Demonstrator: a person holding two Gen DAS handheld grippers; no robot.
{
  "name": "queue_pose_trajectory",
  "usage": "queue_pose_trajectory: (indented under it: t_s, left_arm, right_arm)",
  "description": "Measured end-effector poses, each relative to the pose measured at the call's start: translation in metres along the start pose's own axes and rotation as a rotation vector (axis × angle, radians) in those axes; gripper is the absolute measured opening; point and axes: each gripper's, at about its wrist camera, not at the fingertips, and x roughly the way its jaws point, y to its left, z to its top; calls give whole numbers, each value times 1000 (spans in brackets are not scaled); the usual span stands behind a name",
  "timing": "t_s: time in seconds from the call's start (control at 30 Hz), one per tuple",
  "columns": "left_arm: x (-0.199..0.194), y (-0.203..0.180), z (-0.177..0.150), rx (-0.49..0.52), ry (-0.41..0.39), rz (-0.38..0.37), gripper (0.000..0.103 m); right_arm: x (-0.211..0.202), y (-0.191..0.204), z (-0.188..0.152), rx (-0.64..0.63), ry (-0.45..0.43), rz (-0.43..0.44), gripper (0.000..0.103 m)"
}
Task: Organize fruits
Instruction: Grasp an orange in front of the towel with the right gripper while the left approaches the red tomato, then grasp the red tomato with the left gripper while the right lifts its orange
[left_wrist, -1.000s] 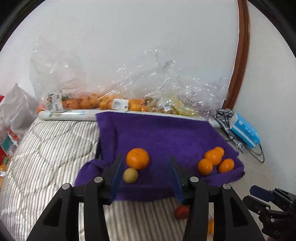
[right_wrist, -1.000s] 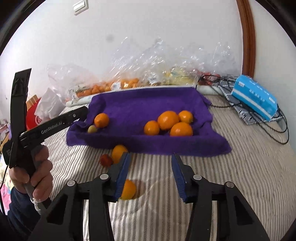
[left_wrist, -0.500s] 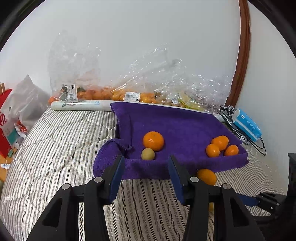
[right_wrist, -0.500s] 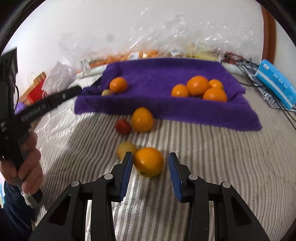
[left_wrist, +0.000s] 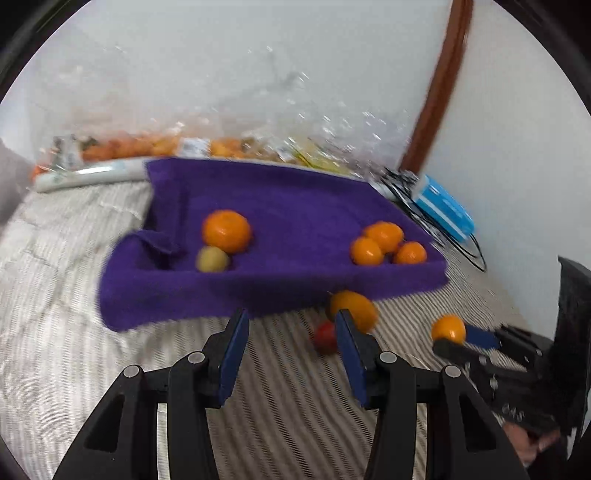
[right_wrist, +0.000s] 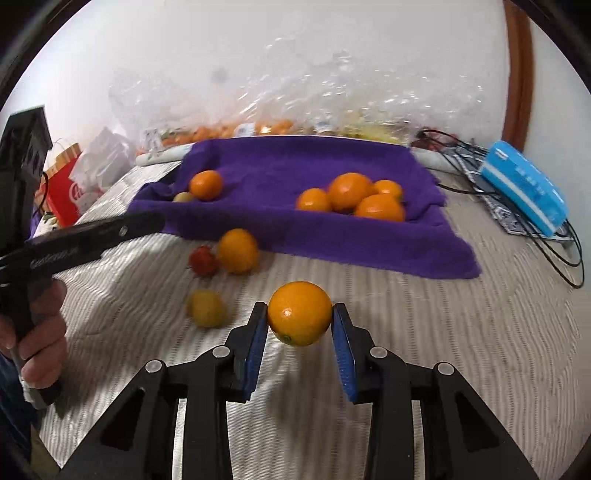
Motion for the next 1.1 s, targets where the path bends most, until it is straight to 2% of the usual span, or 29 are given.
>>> queue_pose_trajectory:
  t_s: [0.13,0.3,0.43,0.6,0.67,0.87,1.03,1.1]
  left_arm:
    - [14,-13,-5,49,61,-24,46]
    - [27,-19,-5,70,110,-56,46]
    - [34,-24,-3,84,123,-56,46]
    - [42,-32,-4,104,142,-16,46]
    - [42,-31,-4,105,144,-20,46]
    - [43,-31,-3,105,145,-19,38]
    - [44,-33,-3,117,154,-39,25]
    - [44,-33,-4,118,155,-39,24]
  right_arm:
    - [-4,-16,0,-10,-32,-19,35]
    - [1,-37,4,36,-44,13,35]
    - [0,-43,4,79,-61,76,35]
    - [2,-47,5,114,-65,132,35]
    - [1,-44,5,111,-69,133,35]
    - [1,-42,5,97,-71,151,35]
    - [1,-42,4,96,-69,158,35]
    - [1,-42,4,97,-68,158,35]
